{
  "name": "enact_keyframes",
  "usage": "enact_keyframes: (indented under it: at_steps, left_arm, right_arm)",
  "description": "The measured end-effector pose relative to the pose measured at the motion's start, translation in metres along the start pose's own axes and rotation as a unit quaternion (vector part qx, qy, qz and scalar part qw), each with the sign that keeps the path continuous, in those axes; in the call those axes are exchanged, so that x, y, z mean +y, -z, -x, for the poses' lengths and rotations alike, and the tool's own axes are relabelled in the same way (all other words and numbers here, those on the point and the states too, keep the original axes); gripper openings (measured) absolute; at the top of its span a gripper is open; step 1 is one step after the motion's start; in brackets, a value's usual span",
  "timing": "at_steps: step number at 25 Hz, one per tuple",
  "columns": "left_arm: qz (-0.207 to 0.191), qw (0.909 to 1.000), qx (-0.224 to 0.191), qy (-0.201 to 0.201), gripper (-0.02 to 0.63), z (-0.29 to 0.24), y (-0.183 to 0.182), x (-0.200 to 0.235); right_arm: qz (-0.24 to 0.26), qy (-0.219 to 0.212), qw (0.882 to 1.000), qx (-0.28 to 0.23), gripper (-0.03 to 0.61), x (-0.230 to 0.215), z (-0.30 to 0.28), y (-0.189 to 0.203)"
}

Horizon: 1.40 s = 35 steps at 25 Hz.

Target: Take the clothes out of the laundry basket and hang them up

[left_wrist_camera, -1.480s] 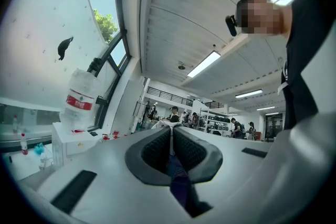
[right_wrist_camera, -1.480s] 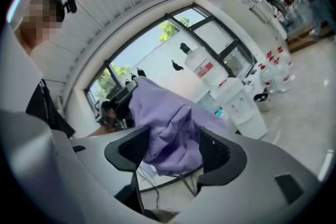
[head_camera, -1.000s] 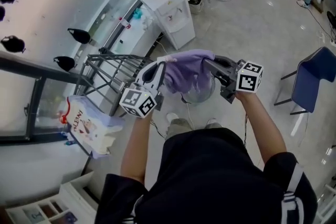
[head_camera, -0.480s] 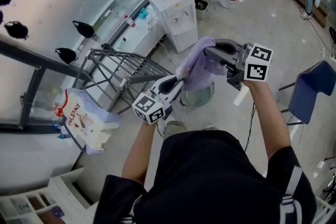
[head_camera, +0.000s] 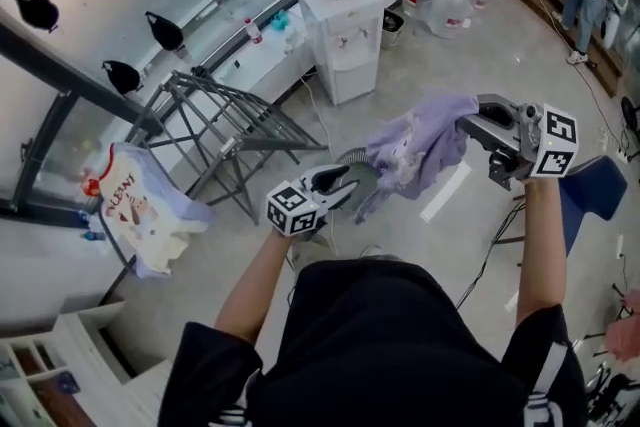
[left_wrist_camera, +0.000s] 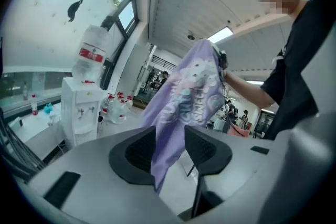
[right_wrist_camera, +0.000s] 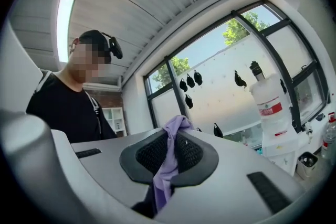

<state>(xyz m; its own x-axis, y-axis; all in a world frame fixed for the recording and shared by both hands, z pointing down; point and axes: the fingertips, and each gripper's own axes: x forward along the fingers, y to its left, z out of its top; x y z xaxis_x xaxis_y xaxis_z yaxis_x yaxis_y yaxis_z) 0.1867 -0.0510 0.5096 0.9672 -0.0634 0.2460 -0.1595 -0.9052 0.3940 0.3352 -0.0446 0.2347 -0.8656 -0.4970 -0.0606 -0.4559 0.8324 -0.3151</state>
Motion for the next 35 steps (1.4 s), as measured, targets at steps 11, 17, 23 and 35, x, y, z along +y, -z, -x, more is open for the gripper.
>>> enact_keyframes:
  at_steps: [11, 17, 23, 35]
  left_arm:
    - [0.101, 0.9896, 0.033, 0.097, 0.268, -0.124, 0.050, 0.025]
    - [0.117, 0.9769, 0.074, 0.163, 0.287, -0.162, 0.070, -0.004]
    - [0.171, 0.9457, 0.090, 0.261, 0.140, -0.160, 0.086, -0.057]
    - [0.066, 0.9909, -0.113, 0.032, 0.020, -0.073, -0.031, 0.019]
  right_arm:
    - [0.016, -0.023, 1.000, 0.004, 0.014, 0.065, 0.022, -0.037]
    - [0.025, 0.004, 1.000, 0.018, 0.014, 0.072, 0.046, -0.035]
    - [0.012, 0.032, 0.999, -0.013, 0.014, 0.065, 0.071, -0.034]
    - [-0.031, 0.080, 0.996, -0.022, 0.014, 0.041, 0.131, 0.049]
